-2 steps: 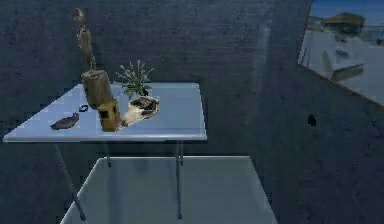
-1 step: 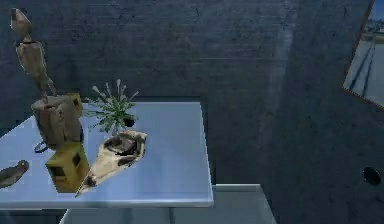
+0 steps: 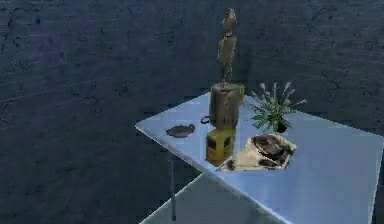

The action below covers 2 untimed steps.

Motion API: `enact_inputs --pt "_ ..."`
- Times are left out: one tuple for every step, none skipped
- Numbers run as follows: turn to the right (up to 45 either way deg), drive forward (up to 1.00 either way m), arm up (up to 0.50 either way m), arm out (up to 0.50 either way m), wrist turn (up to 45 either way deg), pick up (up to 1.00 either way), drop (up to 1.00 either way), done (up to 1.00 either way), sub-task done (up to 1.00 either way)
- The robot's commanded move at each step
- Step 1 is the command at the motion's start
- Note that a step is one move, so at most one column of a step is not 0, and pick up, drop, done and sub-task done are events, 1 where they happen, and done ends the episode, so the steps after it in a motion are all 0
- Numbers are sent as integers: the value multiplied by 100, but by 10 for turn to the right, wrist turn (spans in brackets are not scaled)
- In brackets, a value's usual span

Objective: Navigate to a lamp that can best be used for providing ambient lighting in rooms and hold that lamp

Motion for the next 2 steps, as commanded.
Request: enact_inputs --pt "-450 0 0 0 0 0 0 0 0" --pt "-210 0 0 0 0 0 0 0 0"
